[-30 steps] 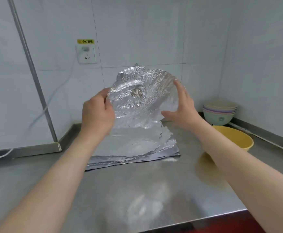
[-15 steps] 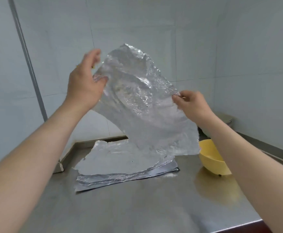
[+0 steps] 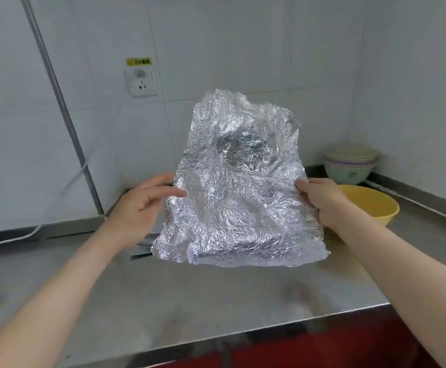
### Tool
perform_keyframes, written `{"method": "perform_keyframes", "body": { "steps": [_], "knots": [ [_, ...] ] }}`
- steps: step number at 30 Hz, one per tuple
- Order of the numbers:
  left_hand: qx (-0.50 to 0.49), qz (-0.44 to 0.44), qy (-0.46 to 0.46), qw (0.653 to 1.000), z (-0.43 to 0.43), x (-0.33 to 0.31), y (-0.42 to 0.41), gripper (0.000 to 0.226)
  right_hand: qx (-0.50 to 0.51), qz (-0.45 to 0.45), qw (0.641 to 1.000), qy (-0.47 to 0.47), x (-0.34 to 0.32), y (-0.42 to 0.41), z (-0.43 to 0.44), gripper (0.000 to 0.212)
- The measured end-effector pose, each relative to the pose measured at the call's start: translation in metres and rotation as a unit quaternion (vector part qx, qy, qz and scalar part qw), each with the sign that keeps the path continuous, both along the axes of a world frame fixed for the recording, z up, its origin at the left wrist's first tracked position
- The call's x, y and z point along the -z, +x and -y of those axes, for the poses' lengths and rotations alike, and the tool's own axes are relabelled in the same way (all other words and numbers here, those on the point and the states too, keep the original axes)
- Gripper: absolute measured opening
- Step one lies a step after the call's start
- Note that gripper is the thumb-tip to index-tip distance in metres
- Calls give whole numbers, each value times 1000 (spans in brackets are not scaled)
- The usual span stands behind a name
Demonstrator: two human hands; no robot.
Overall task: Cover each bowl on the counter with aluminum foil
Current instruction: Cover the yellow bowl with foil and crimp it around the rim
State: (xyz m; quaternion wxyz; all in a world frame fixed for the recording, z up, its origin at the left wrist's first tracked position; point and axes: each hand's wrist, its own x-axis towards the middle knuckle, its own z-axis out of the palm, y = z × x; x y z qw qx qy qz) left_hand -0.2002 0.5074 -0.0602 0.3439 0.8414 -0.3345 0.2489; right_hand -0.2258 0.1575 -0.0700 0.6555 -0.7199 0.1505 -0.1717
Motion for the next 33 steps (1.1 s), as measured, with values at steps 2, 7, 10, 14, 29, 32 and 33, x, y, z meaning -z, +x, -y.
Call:
{"method": "perform_keyframes", "body": {
  "steps": [2, 7, 10, 14, 29, 32, 33],
  "knots": [
    [-16, -42, 82, 996, -15, 23, 7, 79, -10, -33, 999, -10, 16, -1, -5, 32],
    [-107, 122, 292, 942, -32, 93, -6, 122, -19, -100, 993, -58, 58, -3, -14, 27],
    [-50, 154, 272, 949, -28, 123, -7, 97, -12, -116, 988, -101, 78, -1, -11, 29],
    [70, 102, 310, 943, -24, 137, 1, 69, -42, -137, 932, -332, 81, -5, -5, 20],
    [99, -160, 92, 978, -19, 136, -4, 64, -460, -117, 694, -541, 83, -75, 37, 78],
    [111, -158, 100, 976, -18, 134, -6, 51, -337, 57, 785, -516, 98, -73, 39, 41],
    [110, -155, 101, 977, -18, 134, -6, 48, -317, 87, 794, -511, 102, -71, 40, 43]
  ]
}}
